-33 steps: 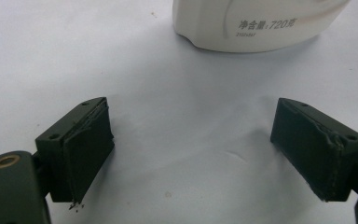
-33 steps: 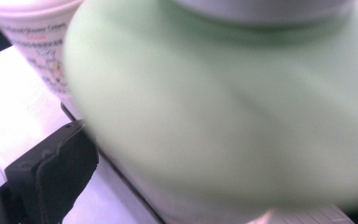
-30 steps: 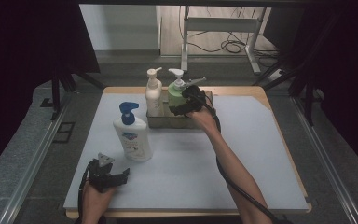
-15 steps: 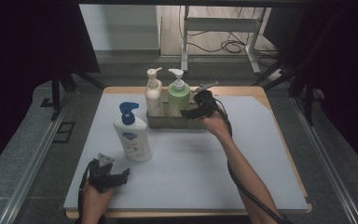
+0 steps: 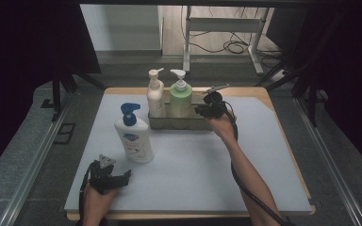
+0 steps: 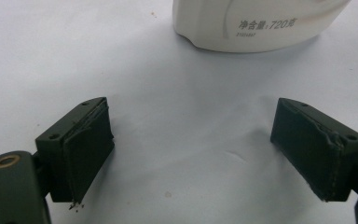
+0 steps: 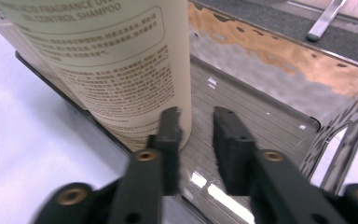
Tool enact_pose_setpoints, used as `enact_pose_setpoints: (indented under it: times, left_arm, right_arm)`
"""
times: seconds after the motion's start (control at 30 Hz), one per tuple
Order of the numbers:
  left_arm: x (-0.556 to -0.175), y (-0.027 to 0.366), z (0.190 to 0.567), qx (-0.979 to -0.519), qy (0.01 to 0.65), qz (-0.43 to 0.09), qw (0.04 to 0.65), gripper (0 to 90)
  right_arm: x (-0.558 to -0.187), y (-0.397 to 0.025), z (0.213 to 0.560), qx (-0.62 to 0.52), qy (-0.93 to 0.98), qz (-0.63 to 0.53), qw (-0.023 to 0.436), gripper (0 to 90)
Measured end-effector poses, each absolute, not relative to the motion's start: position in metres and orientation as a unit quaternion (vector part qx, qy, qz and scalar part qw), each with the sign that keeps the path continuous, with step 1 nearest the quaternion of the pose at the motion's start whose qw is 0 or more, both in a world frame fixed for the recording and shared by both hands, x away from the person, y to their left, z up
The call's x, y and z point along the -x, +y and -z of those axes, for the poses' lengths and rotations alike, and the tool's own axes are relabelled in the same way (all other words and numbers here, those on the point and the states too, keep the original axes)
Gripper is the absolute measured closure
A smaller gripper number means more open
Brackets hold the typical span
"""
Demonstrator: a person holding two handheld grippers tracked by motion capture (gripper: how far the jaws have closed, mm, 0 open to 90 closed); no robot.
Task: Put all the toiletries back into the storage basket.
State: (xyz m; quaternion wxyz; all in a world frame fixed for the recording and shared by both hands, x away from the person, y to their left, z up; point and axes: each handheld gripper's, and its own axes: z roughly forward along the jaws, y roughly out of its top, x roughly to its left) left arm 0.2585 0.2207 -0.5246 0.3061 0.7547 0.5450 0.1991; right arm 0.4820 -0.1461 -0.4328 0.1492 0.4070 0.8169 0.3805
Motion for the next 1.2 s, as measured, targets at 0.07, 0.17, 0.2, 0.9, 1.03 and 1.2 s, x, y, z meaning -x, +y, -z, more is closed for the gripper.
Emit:
enact_pose_setpoints:
  times: [0.07, 0.17, 0.2, 0.9, 1.03, 1.2]
  left_arm:
    - [-0.258, 0.221, 0.525, -0.755, 0.545, -0.199, 0.306, 12.0]
    - [-0.259, 0.221, 0.525, -0.755, 0.545, -0.199, 0.306, 12.0]
    - [-0.258, 0.221, 0.525, -0.755, 0.545, -0.199, 0.306, 12.0]
    - [-0.259, 0.221, 0.525, -0.755, 0.545, -0.199, 0.306, 12.0]
    - [-0.259, 0.221, 0.525, -0.755, 0.545, -0.199, 0.306, 12.0]
    - [-0.259, 0.221, 0.525, -0.755, 0.545, -0.199, 0.306, 12.0]
  right_arm:
    - [-0.483, -0.145, 0.433, -0.409, 0.817, -0.38, 0.148, 82.3]
    - [-0.487, -0.14, 0.437, -0.41, 0.819, -0.373, 0.148, 89.0]
    - [-0.489, -0.139, 0.438, -0.411, 0.82, -0.369, 0.149, 89.1]
    - [-0.505, -0.123, 0.453, -0.433, 0.821, -0.347, 0.136, 89.3]
    - [-0.505, -0.121, 0.453, -0.428, 0.824, -0.344, 0.136, 89.2]
    - [-0.504, -0.117, 0.454, -0.424, 0.827, -0.344, 0.134, 89.2]
